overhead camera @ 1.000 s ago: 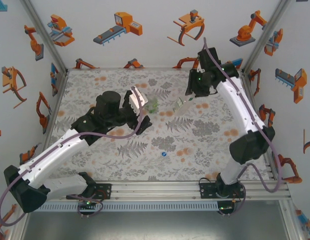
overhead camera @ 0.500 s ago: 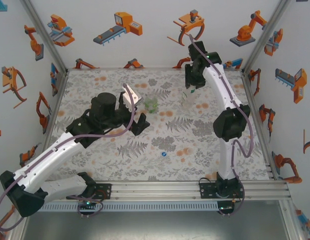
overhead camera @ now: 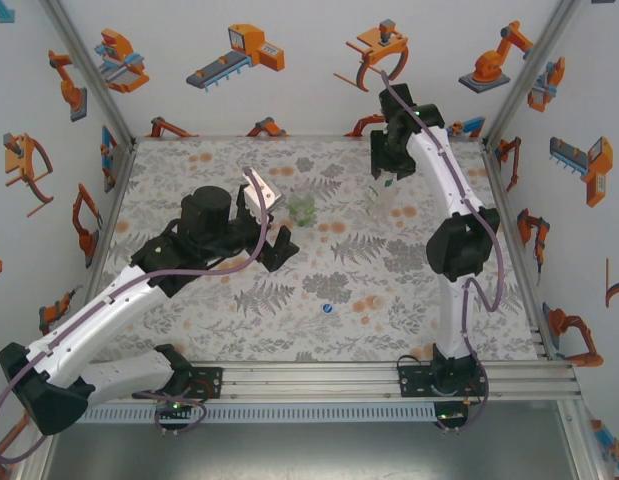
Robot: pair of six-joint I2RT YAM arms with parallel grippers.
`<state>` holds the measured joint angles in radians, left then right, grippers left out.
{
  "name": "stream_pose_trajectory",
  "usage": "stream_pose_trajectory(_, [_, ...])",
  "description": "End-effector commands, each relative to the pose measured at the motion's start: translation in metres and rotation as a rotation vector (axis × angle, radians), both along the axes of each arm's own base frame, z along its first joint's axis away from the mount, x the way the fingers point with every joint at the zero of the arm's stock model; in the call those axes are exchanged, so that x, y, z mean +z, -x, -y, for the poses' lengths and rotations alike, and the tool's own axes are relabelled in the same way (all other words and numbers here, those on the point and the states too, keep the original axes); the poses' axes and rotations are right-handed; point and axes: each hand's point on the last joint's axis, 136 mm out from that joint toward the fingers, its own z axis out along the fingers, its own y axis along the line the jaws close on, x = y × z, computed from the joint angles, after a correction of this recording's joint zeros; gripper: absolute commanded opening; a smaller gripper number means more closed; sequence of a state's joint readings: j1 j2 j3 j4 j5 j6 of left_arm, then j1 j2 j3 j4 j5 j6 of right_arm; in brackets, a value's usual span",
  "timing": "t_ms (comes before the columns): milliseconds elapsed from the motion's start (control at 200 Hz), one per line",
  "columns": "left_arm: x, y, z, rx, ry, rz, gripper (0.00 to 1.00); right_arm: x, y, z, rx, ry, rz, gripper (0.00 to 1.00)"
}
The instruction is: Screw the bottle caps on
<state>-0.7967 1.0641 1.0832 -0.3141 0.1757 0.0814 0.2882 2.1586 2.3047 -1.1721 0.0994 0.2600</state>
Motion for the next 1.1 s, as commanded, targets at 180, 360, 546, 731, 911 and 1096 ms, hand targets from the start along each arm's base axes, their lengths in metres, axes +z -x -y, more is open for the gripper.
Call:
stream_pose_trajectory(180, [0.003,-0.005,-0.009,0.051,0.007,0.015,0.84,0.051,0.003,0.005,0.006,-0.003,0.086,0.58])
stream_pose_trajectory(360, [0.000,-0.020,-0.024,0.160,0.004,-0.004,0.84,0.079,0.017,-0.003,0.045,-0.054,0.131,0.56])
stream_pose_trajectory(546, [-0.005,-0.036,-0.043,0.281,0.002,-0.033,0.83,0.093,0.033,-0.032,0.122,-0.105,0.187,0.55])
stream_pose_trajectory(731, [-0.010,-0.042,-0.059,0.352,0.006,-0.048,0.83,0.091,0.046,-0.081,0.222,-0.138,0.203,0.55])
stream_pose_trajectory(911, [-0.011,-0.042,-0.070,0.395,0.016,-0.051,0.83,0.073,0.054,-0.143,0.352,-0.161,0.206,0.59])
stream_pose_trajectory(1096, [-0.011,-0.039,-0.081,0.424,0.020,-0.039,0.84,0.052,0.054,-0.191,0.435,-0.217,0.261,0.70])
